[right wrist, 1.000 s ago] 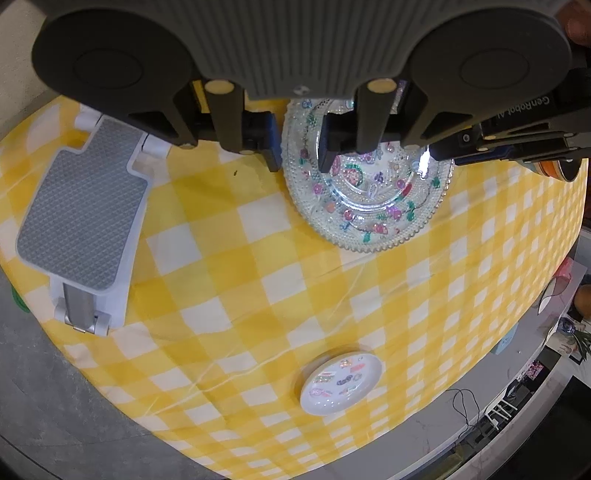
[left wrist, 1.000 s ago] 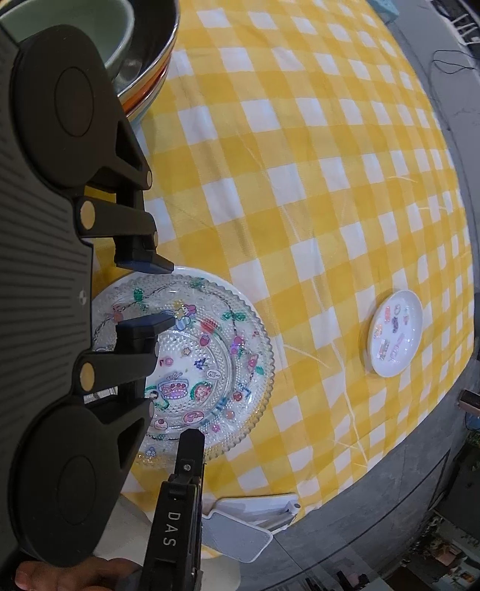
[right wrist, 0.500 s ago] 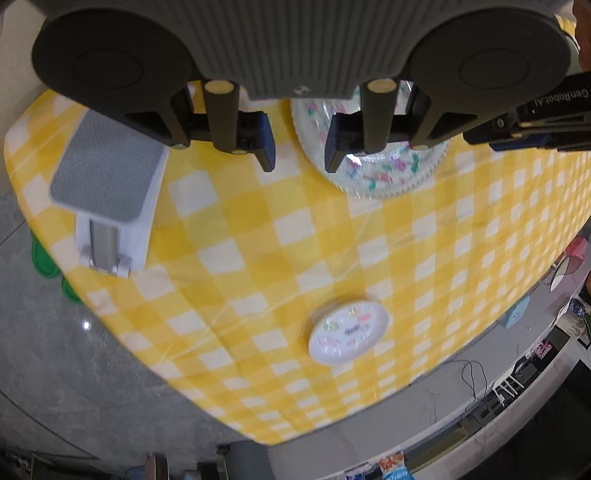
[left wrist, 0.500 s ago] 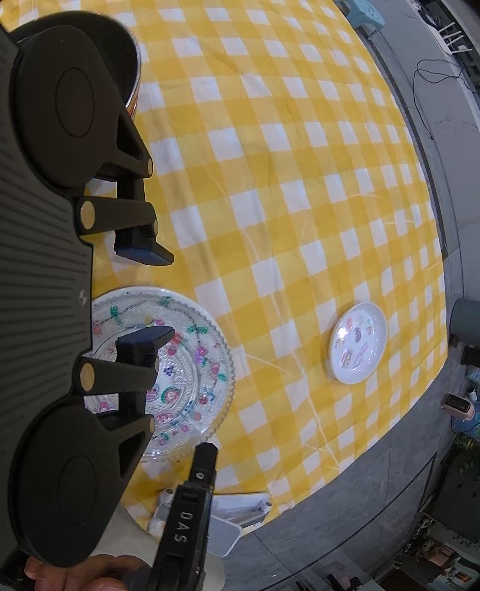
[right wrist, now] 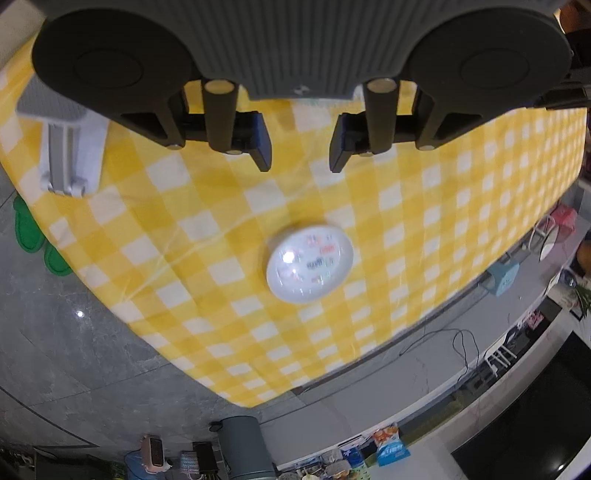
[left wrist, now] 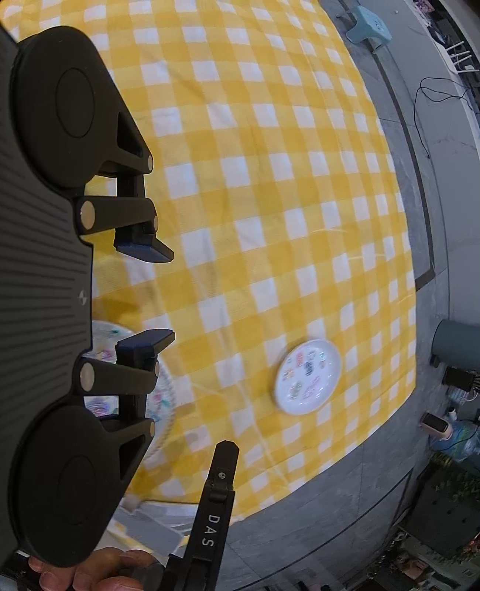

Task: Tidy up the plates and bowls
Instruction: 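Move both tools to the rim of the white sticker plate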

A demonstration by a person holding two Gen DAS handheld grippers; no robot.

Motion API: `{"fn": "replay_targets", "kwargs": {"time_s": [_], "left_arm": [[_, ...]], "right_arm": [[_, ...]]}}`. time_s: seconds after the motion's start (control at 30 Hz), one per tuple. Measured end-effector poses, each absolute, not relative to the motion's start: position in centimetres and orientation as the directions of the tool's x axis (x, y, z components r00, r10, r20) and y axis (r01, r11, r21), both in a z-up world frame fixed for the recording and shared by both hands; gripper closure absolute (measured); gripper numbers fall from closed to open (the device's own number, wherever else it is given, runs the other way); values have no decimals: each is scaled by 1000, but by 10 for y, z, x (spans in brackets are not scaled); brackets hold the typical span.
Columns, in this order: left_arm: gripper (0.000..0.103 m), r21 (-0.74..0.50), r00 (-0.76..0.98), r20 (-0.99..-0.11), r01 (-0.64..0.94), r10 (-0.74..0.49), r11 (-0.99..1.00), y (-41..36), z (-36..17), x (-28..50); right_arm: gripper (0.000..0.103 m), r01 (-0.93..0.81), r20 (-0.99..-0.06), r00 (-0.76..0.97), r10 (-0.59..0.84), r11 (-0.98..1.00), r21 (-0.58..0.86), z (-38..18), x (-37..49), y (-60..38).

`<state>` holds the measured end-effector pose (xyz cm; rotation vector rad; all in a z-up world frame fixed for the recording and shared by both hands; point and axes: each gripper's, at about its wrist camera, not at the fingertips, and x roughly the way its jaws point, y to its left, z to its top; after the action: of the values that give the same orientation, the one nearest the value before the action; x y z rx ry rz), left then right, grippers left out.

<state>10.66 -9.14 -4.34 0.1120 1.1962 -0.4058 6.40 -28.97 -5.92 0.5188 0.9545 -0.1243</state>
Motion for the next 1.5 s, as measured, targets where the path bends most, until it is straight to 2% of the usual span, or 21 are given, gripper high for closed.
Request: {"fn": "replay_targets", "kwargs": {"time_s": [0.33, 0.7, 1.5], "left_arm": [[55, -123, 290, -930, 333, -226, 935, -102, -57, 139], [55, -101, 287, -933, 367, -216, 925, -134, -68, 165], [55, -248, 296, -896, 283, -331, 927, -158, -84, 217]], "right_arm": [[68, 375, -818, 558, 142, 835, 401, -81, 105, -299], [68, 407, -818, 563, 120, 821, 400, -90, 128, -319], [68, 439, -797, 587, 139, 773, 458, -109, 145, -339]]}}
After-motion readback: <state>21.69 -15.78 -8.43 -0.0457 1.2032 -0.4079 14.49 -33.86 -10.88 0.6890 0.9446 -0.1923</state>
